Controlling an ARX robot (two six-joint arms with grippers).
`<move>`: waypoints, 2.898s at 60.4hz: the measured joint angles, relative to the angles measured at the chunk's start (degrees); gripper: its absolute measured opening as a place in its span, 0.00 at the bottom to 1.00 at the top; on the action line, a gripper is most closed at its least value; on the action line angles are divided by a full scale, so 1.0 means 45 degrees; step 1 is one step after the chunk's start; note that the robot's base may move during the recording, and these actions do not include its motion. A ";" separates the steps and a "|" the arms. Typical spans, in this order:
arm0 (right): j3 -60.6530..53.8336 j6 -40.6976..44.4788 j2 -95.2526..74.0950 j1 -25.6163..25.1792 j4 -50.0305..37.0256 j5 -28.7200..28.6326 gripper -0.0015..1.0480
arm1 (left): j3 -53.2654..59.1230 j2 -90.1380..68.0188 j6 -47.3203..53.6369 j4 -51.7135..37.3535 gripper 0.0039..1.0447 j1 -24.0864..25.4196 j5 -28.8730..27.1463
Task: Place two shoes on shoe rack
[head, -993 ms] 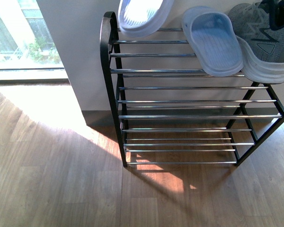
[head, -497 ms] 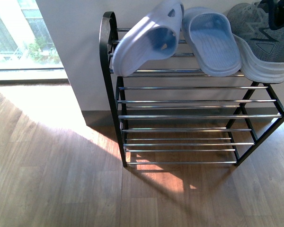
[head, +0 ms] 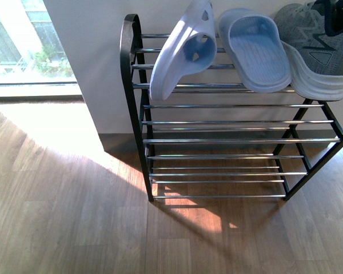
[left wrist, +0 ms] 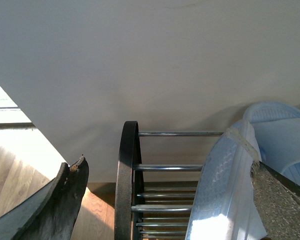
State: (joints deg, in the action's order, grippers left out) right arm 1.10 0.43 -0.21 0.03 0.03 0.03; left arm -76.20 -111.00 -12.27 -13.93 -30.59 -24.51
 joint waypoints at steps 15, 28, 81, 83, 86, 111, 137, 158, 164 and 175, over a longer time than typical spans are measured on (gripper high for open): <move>0.0000 0.0000 0.0000 0.0000 0.0000 -0.0005 0.91 | 0.0000 0.0000 0.0000 0.0000 0.91 0.0000 0.0000; 0.0000 0.0000 0.0000 0.0000 0.0000 0.0005 0.91 | 0.3390 0.0923 0.1851 -0.6227 0.68 0.0505 -0.0364; 0.0000 0.0000 0.0000 0.0000 0.0000 0.0000 0.91 | 1.5130 1.0647 0.2589 -0.8971 0.01 0.5183 0.3857; 0.0000 0.0000 0.0000 0.0000 0.0000 0.0000 0.91 | 1.5358 1.0686 0.2589 -0.9350 0.01 0.5255 0.3949; 0.0000 0.0000 0.0000 0.0000 0.0000 -0.0005 0.91 | 1.5664 1.0841 0.2589 -0.9437 0.01 0.5382 0.4114; 0.0000 0.0000 0.0000 0.0000 0.0000 0.0000 0.91 | 1.6742 1.5596 0.2603 -0.5649 0.01 0.6742 0.5430; 0.0000 0.0000 0.0000 0.0000 0.0000 0.0000 0.91 | 1.6757 1.9526 0.2608 -0.2025 0.01 0.6742 0.5435; 0.0000 0.0000 0.0000 0.0000 0.0000 -0.0005 0.91 | 1.6757 2.1332 0.2603 -0.0243 0.01 0.6742 0.5435; 0.0000 0.0000 0.0000 0.0000 0.0000 -0.0005 0.91 | 1.6757 2.1736 0.2603 0.0126 0.01 0.6742 0.5435; 0.0000 0.0000 0.0000 0.0000 0.0000 0.0000 0.91 | 1.6757 2.2284 0.2603 0.0690 0.01 0.6742 0.5435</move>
State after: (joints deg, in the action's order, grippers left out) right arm 1.10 0.43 -0.21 0.03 0.03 0.03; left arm -0.80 -10.72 -0.56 -10.83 -0.25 -0.05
